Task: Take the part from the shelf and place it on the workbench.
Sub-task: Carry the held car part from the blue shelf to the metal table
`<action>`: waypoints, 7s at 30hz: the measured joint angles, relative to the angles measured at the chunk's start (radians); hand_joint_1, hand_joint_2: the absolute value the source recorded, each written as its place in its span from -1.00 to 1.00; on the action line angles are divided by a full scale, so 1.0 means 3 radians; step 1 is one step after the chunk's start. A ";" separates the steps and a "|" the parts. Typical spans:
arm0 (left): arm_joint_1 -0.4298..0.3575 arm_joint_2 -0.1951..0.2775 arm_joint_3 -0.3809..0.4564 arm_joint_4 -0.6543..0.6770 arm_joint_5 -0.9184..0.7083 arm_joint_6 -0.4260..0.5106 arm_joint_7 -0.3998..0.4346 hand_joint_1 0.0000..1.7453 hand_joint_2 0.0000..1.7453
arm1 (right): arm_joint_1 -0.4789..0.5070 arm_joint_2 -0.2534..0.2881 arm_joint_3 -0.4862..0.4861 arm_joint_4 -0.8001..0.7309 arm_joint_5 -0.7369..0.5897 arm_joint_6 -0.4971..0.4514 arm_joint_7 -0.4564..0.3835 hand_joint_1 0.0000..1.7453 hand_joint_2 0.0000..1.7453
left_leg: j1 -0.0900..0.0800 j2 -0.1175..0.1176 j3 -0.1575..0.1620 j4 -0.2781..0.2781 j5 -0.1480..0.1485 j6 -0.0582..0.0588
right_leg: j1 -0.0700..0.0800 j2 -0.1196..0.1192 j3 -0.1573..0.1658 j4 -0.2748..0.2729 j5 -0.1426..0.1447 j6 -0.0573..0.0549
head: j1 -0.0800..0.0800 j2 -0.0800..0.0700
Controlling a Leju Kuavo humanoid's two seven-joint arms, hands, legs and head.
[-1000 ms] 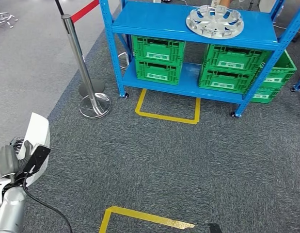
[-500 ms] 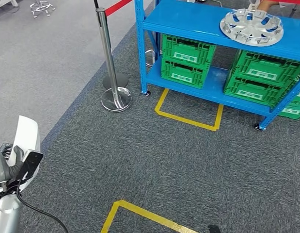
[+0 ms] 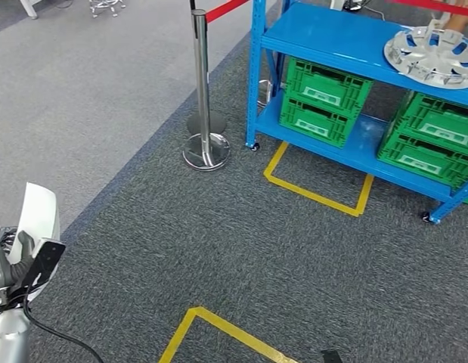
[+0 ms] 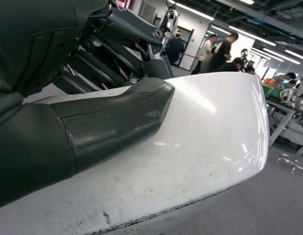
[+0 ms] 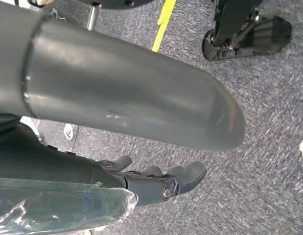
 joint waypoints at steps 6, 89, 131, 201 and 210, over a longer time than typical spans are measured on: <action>0.0036 -0.0009 0.0015 -0.0076 -0.0020 -0.0004 0.0000 0.92 1.00 | 0.0003 0.0000 0.0021 0.0001 0.0005 0.0000 -0.0019 -1.00 -1.00 | 0.0005 -0.0149 -0.0005 -0.0018 0.0021 0.0093 | -0.0015 0.0231 -0.0452 0.0945 -0.0451 0.0051 | 0.0018 0.0000; -0.0154 0.0347 0.0066 -0.0419 -0.0440 0.0212 0.0223 0.92 1.00 | -0.0022 0.0045 0.0075 0.0001 0.0063 0.0039 -0.0040 -1.00 -1.00 | 0.0016 0.0009 -0.0018 0.0041 0.0010 -0.0058 | 0.0032 0.0083 -0.0022 -0.0009 0.0043 -0.0075 | -0.0007 0.0000; -0.0079 0.0405 0.0212 -0.0455 -0.0516 0.0227 0.0249 0.92 1.00 | -0.0012 0.0047 0.0075 0.0001 0.0072 0.0056 -0.0028 -1.00 -1.00 | 0.0018 -0.0208 0.0042 -0.0040 -0.0014 0.0079 | 0.0003 0.0244 -0.0474 0.0770 -0.0186 0.0015 | 0.0018 -0.0001; 0.0099 0.0394 0.0294 -0.0481 -0.0587 0.0263 0.0275 0.92 1.00 | -0.0019 0.0066 0.0074 0.0001 0.0078 0.0064 -0.0023 -1.00 -1.00 | 0.0024 -0.0288 -0.0029 0.0122 -0.0144 -0.0032 | -0.0011 0.0330 -0.0108 -0.0012 0.0116 -0.0077 | 0.0006 0.0000; 0.0112 0.0390 0.0298 -0.0480 -0.0586 0.0263 0.0276 0.92 1.00 | -0.0014 0.0067 0.0074 0.0001 0.0084 0.0067 -0.0023 -1.00 -1.00 | 0.0031 -0.0021 -0.0056 0.0211 -0.0081 -0.0067 | 0.0010 0.0117 -0.0066 -0.0009 0.0074 -0.0080 | 0.0000 0.0000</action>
